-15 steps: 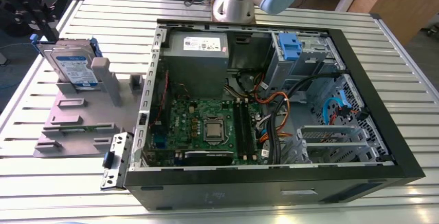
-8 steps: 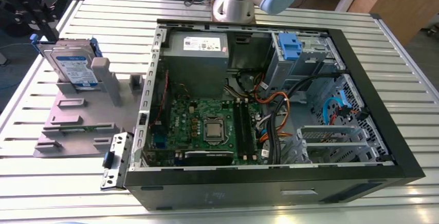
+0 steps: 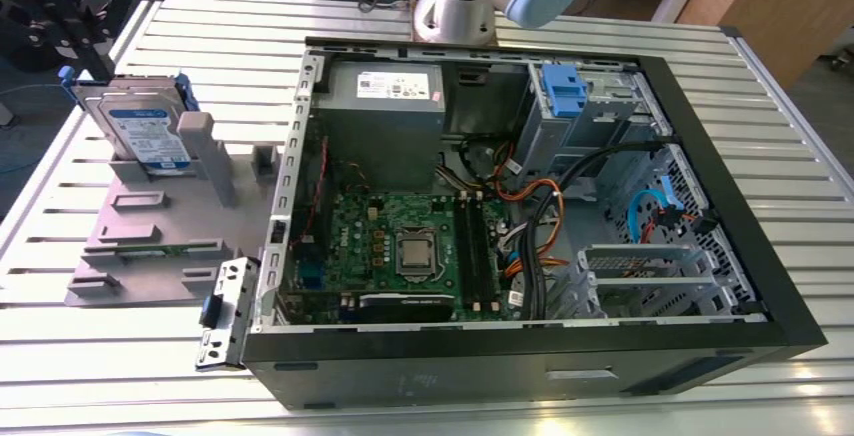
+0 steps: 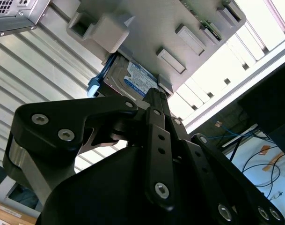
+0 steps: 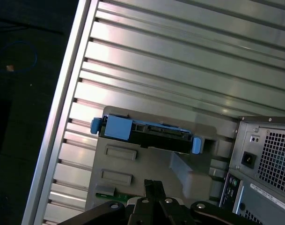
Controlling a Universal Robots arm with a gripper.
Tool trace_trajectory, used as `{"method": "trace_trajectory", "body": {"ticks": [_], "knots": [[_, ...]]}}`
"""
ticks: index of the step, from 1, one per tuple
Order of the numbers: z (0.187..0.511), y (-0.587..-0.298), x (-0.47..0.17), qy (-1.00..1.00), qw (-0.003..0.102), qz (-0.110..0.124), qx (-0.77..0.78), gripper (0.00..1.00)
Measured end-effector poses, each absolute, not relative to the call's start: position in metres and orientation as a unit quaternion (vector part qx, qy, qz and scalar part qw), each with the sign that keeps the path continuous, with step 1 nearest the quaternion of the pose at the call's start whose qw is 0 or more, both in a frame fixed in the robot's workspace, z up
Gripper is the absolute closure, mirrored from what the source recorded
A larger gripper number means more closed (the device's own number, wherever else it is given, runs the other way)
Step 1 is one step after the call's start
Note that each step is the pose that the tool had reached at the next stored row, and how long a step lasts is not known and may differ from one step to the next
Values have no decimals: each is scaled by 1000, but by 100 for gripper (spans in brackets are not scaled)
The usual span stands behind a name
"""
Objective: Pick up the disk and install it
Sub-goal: 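Pick up the disk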
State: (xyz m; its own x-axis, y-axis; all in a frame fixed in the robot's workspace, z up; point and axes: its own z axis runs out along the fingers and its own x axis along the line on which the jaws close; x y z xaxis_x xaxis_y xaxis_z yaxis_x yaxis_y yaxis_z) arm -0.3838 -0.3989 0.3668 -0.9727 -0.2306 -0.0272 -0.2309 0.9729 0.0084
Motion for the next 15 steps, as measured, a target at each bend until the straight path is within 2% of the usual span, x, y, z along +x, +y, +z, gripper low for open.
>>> {"method": "trace_trajectory", "body": {"ticks": [15], "knots": [[367,-399,-384,992,13,6,-122,89]]}}
